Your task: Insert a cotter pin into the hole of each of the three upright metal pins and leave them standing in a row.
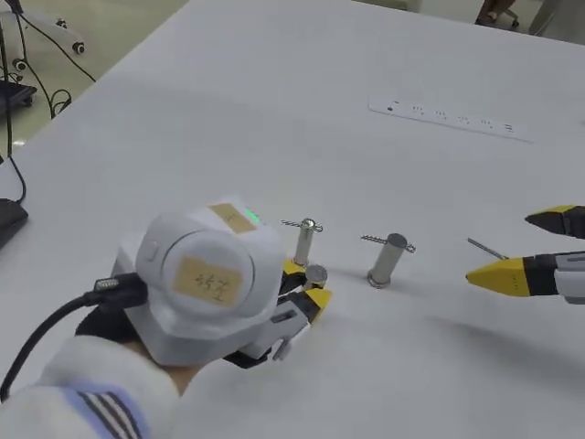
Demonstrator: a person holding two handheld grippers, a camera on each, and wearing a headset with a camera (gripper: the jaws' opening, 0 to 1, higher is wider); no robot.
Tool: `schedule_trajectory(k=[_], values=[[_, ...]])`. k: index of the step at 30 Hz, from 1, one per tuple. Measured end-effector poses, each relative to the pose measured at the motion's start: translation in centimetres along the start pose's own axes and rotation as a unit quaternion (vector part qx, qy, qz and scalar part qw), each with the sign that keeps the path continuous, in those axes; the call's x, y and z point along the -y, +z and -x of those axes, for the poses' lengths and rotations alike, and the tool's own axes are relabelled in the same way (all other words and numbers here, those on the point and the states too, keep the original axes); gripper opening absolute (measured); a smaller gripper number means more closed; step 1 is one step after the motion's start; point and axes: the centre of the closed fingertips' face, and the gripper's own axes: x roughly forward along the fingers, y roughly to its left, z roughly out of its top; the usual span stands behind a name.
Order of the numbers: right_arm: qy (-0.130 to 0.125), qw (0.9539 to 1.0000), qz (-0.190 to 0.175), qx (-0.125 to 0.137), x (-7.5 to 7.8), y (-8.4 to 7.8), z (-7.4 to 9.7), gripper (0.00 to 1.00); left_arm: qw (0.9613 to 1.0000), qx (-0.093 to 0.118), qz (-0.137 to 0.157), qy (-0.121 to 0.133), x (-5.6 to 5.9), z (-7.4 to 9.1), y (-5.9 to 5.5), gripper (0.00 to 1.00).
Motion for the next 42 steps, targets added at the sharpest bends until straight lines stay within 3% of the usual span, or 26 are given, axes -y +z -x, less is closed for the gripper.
schedule_trajectory(k=[5,11,14,16,22,28,36,40,42], values=[[-0.007,0.9999,0.002,-0.013,0.9,-0.5,-0.4,0.86,1.0,-0.002,-0.009,-0.002,0.0,0.1,0.0,0.11],[-0.013,0.9986,0.015,-0.049,2.3,-1.5,-1.1,0.75,0.9995,0.006,-0.031,-0.01,0.1,0.8,0.9,0.14],[-0.014,0.9974,0.024,-0.067,3.1,-1.8,-1.4,0.7,0.9996,0.012,-0.019,-0.017,0.0,1.4,1.3,0.24],[-0.016,0.9963,0.028,-0.08,3.6,-2.1,-1.7,0.66,0.9989,0.014,-0.038,-0.024,0.0,1.9,1.3,0.27],[-0.011,0.9913,0.049,-0.121,4.3,-3.1,-2.2,0.53,0.9978,0.013,-0.04,-0.052,0.6,3.3,0.7,0.46],[-0.006,0.988,0.062,-0.141,4.5,-3.2,-2.7,0.42,0.9971,0.017,-0.005,-0.074,0.9,4.5,0.6,0.53],[-0.001,0.9825,0.078,-0.169,5.0,-3.6,-2.7,0.26,0.9973,0.037,0.043,-0.047,-1.5,6.2,1.4,0.53],[0.004,0.9782,0.091,-0.187,5.2,-4.1,-2.7,0.21,0.9955,0.058,0.072,-0.021,-3.6,7.5,2.5,0.58],[0.007,0.9786,0.086,-0.187,5.1,-4.1,-2.7,0.17,0.9937,0.071,0.086,-0.014,-4.8,8.4,3.3,0.61]])
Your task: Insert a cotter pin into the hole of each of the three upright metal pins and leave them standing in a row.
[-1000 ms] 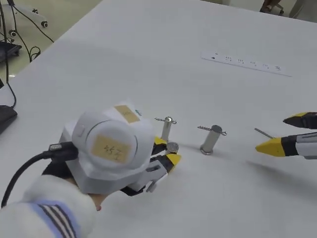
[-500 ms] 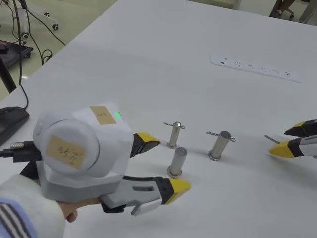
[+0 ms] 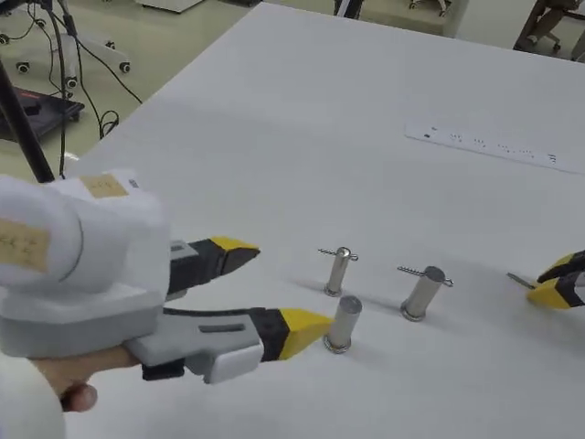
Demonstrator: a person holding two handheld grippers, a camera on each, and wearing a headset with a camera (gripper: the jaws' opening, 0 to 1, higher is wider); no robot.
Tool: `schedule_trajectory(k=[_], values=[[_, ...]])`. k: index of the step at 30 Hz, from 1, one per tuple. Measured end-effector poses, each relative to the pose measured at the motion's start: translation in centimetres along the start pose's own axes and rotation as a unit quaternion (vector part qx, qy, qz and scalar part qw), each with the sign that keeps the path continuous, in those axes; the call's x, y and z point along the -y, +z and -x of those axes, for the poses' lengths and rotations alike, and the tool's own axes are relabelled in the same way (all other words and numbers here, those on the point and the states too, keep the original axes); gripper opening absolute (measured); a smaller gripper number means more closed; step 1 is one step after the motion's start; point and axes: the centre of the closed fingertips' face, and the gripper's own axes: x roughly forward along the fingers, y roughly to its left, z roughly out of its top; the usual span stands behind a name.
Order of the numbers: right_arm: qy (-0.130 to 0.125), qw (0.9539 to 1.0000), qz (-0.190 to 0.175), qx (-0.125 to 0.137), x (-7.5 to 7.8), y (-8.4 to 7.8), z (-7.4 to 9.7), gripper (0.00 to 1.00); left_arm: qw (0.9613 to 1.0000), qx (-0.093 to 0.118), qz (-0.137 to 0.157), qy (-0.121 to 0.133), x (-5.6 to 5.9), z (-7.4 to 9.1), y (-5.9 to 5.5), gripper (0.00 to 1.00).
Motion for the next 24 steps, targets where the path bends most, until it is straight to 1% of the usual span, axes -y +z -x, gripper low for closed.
schedule_trajectory(k=[3,4,6,9,11,12,13,14,15,18,21,24], values=[[0.014,0.9998,-0.012,-0.005,-0.5,0.0,-0.1,0.13,0.9998,0.012,0.008,0.015,-1.4,1.1,1.3,0.66],[0.01,0.9999,-0.01,-0.006,-0.3,0.0,-0.1,0.12,0.9995,0.018,0.013,0.021,-2.1,1.6,1.8,0.69],[0.01,0.9998,-0.015,-0.012,-0.2,0.0,-0.2,0.11,0.9993,0.023,0.016,0.024,-2.8,2.3,2.6,0.72],[0.006,0.9997,-0.013,-0.02,0.0,0.0,-0.2,0.09,0.999,0.027,0.008,0.035,-3.6,2.8,3.3,0.76],[0.004,0.9996,-0.005,-0.026,0.1,0.0,-0.2,0.07,0.9991,0.023,0.005,0.036,-3.8,3.0,3.3,0.77],[0.005,0.9994,0.014,-0.03,0.1,0.0,-0.3,0.06,0.9991,0.022,0.005,0.036,-3.8,3.0,3.3,0.78],[0.007,0.9985,0.041,-0.036,0.1,-0.1,-0.3,0.05,0.9991,0.019,0.003,0.037,-3.9,2.9,3.2,0.79],[0.006,0.998,0.05,-0.038,0.2,0.0,-0.3,0.05,0.9992,0.014,0.002,0.037,-3.8,2.9,3.1,0.81],[0.003,0.9984,0.04,-0.039,0.1,0.0,-0.4,0.05,0.9993,0.013,0.001,0.035,-3.7,2.9,3.0,0.81],[0.0,0.998,0.045,-0.046,0.2,0.0,-0.4,0.04,0.9995,0.012,0.01,0.027,-3.0,2.7,2.7,0.82],[-0.003,0.9974,0.054,-0.048,0.3,0.0,-0.4,0.03,0.9997,0.001,0.01,0.02,-2.2,2.4,2.1,0.83],[-0.001,0.9979,0.049,-0.043,0.2,0.0,-0.4,0.03,0.9998,-0.006,0.018,0.012,-1.2,2.3,1.8,0.84]])
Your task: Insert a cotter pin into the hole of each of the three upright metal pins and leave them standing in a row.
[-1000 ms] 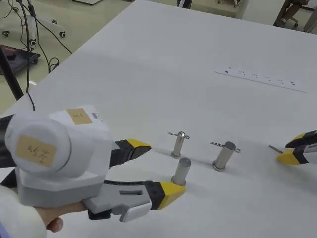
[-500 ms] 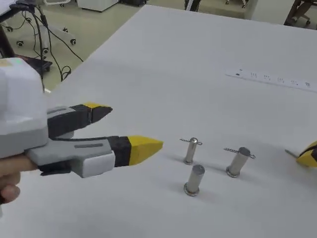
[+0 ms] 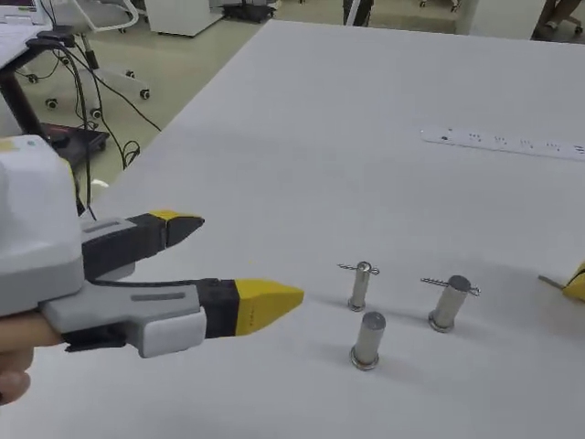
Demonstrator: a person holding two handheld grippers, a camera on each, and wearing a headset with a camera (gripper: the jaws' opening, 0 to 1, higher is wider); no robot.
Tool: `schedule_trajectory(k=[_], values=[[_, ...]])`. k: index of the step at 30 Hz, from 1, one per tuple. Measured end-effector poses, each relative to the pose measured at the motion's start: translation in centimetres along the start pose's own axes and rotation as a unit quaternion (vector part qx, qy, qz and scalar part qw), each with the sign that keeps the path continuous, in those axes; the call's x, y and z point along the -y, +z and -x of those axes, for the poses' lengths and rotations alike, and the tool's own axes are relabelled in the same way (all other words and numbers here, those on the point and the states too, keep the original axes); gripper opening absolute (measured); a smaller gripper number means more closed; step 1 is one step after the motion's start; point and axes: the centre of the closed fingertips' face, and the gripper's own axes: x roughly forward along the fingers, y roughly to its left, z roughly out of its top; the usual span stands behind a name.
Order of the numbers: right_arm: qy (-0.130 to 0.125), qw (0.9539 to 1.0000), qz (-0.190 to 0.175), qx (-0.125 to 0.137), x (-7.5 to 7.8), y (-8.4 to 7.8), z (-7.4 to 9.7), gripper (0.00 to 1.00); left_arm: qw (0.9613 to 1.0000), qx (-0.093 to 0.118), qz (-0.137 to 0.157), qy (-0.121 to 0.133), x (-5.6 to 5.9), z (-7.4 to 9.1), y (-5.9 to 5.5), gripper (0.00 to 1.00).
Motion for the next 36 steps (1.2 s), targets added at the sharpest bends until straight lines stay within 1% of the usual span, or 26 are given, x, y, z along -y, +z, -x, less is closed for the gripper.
schedule_trajectory(k=[2,5,7,10,14,17,23,28,34,36], values=[[0.005,1.0,0.003,0.003,-0.3,0.0,0.1,0.03,1.0,0.0,0.002,-0.005,0.6,-0.1,-0.1,0.85],[0.005,0.9999,0.006,0.008,-0.4,0.1,0.5,0.02,0.9999,-0.001,0.007,-0.012,1.4,-0.4,-0.1,0.87],[0.005,0.9999,0.01,0.013,-0.6,0.2,0.9,0.02,0.9999,-0.002,0.005,-0.014,1.7,-0.5,-0.1,0.86],[0.007,0.9997,0.013,0.018,-0.9,0.2,1.3,0.02,0.9997,-0.003,0.001,-0.022,2.6,-0.8,0.0,0.86],[0.003,0.9994,0.024,0.026,-1.5,0.2,2.2,0.02,0.9993,-0.004,0.004,-0.037,3.6,-1.0,0.0,0.86],[-0.001,0.9987,0.027,0.043,-2.2,0.7,3.3,0.02,0.9988,-0.007,0.005,-0.048,4.2,-1.2,-0.1,0.87],[-0.014,0.9969,0.043,0.064,-3.4,1.2,4.9,0.02,0.9982,-0.006,0.012,-0.058,4.6,-1.6,-0.3,0.86],[-0.026,0.9946,0.044,0.091,-4.4,1.9,6.3,0.02,0.9979,-0.006,0.014,-0.064,5.0,-2.0,-0.6,0.86],[-0.042,0.9915,0.052,0.111,-5.2,2.7,7.5,0.02,0.9975,-0.002,0.011,-0.07,5.2,-2.2,-0.4,0.85],[-0.05,0.9901,0.057,0.118,-5.6,3.1,7.9,0.02,0.9972,0.003,0.013,-0.073,5.2,-2.3,-0.1,0.84]])
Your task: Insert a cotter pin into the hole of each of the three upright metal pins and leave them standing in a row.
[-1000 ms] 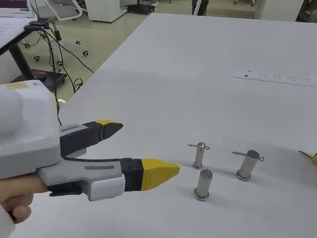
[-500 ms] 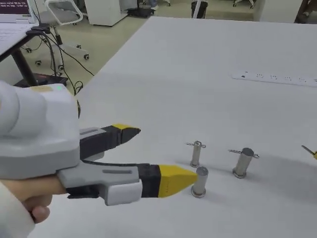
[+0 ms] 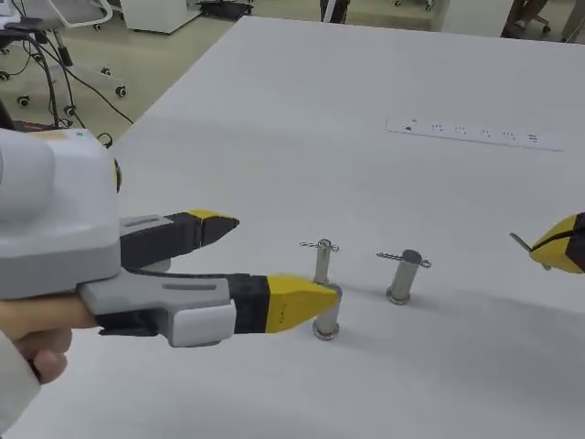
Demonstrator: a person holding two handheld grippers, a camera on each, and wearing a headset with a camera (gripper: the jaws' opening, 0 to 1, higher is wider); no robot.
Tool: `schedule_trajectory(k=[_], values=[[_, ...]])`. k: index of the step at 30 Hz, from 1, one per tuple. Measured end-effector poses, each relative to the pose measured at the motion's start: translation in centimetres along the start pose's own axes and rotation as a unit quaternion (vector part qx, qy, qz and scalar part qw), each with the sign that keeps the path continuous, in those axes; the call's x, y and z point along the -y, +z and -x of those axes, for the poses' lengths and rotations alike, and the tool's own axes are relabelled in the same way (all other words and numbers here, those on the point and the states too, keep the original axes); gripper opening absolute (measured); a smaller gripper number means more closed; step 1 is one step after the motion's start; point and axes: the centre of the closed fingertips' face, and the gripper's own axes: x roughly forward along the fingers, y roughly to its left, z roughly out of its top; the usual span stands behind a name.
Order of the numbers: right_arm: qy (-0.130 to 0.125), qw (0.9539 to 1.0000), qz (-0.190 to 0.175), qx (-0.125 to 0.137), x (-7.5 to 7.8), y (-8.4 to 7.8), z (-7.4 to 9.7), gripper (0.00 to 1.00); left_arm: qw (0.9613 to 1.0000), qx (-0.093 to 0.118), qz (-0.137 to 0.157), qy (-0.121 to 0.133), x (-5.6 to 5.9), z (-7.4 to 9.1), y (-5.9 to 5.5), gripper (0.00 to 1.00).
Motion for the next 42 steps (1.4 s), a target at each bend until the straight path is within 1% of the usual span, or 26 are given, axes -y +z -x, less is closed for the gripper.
schedule_trajectory(k=[3,6,9,10,11,12,14,16,17,22,24,26,27,29,32,34,38,39,40,42], values=[[-0.007,0.9999,0.007,0.012,-0.5,0.8,0.4,0.02,1.0,0.003,0.003,-0.003,-0.1,0.0,0.1,0.83],[-0.012,0.9995,0.017,0.025,-0.6,1.4,0.6,0.02,1.0,0.001,0.002,-0.004,-0.1,-0.1,0.2,0.81],[-0.022,0.9986,0.03,0.038,-1.1,2.4,1.0,0.02,1.0,0.0,0.0,-0.007,-0.1,-0.2,0.4,0.8],[-0.024,0.998,0.036,0.046,-1.3,2.8,1.0,0.02,1.0,-0.001,0.0,-0.008,-0.1,-0.2,0.5,0.79],[-0.024,0.9978,0.038,0.049,-1.6,3.1,1.1,0.02,1.0,0.0,0.001,-0.008,0.0,-0.3,0.6,0.78],[-0.027,0.9969,0.047,0.057,-2.0,3.6,1.3,0.02,0.9999,-0.001,0.004,-0.01,0.1,-0.5,0.7,0.77],[-0.03,0.9959,0.057,0.064,-2.5,4.2,1.4,0.02,0.9999,-0.002,0.007,-0.013,0.2,-0.8,0.9,0.76],[-0.031,0.9944,0.067,0.075,-3.5,5.1,1.6,0.02,0.9998,-0.003,0.006,-0.017,0.4,-1.2,1.0,0.75],[-0.031,0.994,0.071,0.077,-3.6,5.3,1.6,0.02,0.9998,-0.002,0.007,-0.019,0.5,-1.3,1.1,0.74],[-0.036,0.99,0.1,0.094,-5.3,6.9,1.7,0.02,0.9995,-0.007,0.008,-0.028,1.0,-2.1,1.1,0.7],[-0.038,0.9875,0.118,0.098,-5.9,7.4,1.6,0.02,0.9994,-0.009,0.011,-0.031,1.0,-2.4,1.1,0.67],[-0.038,0.9859,0.128,0.101,-6.6,7.8,1.4,0.02,0.9992,-0.011,0.015,-0.035,1.2,-2.7,1.1,0.63],[-0.039,0.9844,0.136,0.105,-6.9,8.1,1.3,0.02,0.9991,-0.013,0.018,-0.036,1.2,-2.8,1.0,0.62],[-0.039,0.9833,0.141,0.108,-7.3,8.5,1.1,0.02,0.9989,-0.018,0.021,-0.037,1.3,-3.0,0.8,0.58],[-0.044,0.9793,0.161,0.115,-7.9,9.2,0.7,0.03,0.9985,-0.027,0.026,-0.04,1.5,-3.3,0.4,0.53],[-0.042,0.9776,0.168,0.119,-8.4,9.7,0.4,0.03,0.998,-0.031,0.033,-0.044,1.7,-3.5,0.3,0.5],[-0.038,0.974,0.183,0.128,-9.4,10.6,-0.1,0.03,0.9975,-0.034,0.042,-0.047,1.9,-3.9,0.1,0.41],[-0.038,0.9729,0.189,0.128,-9.6,10.8,-0.2,0.03,0.9972,-0.034,0.045,-0.049,2.0,-4.0,0.1,0.39],[-0.038,0.9707,0.198,0.132,-9.8,11.1,-0.4,0.03,0.9969,-0.035,0.049,-0.051,2.2,-4.1,0.1,0.38],[-0.034,0.9695,0.203,0.133,-10.2,11.4,-0.7,0.03,0.9964,-0.031,0.052,-0.059,2.5,-4.2,0.2,0.34]])
